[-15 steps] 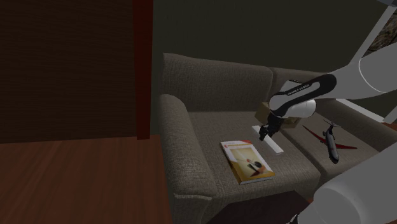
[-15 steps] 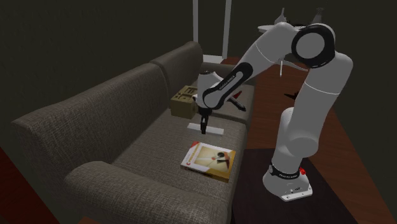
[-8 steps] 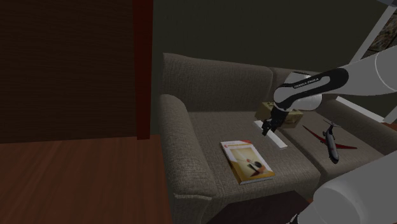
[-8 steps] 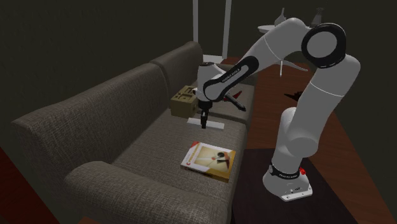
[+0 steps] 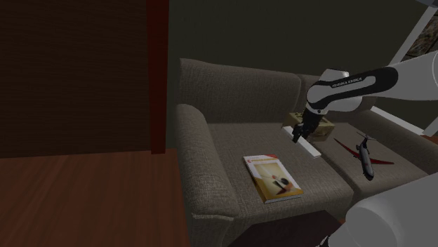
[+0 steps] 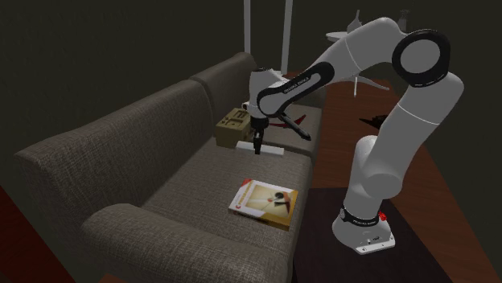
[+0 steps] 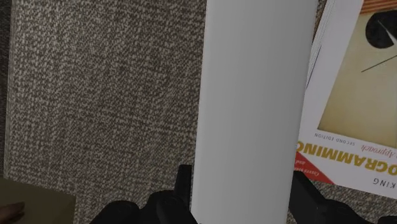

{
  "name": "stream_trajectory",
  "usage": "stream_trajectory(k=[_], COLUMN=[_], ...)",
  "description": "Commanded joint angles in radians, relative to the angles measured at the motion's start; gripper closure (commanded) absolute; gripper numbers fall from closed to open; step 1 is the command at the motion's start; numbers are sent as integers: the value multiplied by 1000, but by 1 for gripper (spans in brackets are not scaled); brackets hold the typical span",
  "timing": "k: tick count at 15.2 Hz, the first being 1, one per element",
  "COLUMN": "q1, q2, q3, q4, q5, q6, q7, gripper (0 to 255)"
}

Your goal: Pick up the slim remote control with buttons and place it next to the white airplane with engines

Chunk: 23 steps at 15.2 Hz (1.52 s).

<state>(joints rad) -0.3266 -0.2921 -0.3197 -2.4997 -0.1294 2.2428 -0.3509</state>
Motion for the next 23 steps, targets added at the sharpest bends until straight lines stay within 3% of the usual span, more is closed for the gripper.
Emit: stream_trajectory(k=[1,5,15,23], q1=[-1,-2,-95,-147], q2=[-19,-44,35,188], q3=[4,10,-176,-323], q4=[14,43,137,292], q5=[-3,-5,-21,57], q6=[-33,-87,-86,-93], q7=[2,5,-268,-520], gripper=[255,255,255,255])
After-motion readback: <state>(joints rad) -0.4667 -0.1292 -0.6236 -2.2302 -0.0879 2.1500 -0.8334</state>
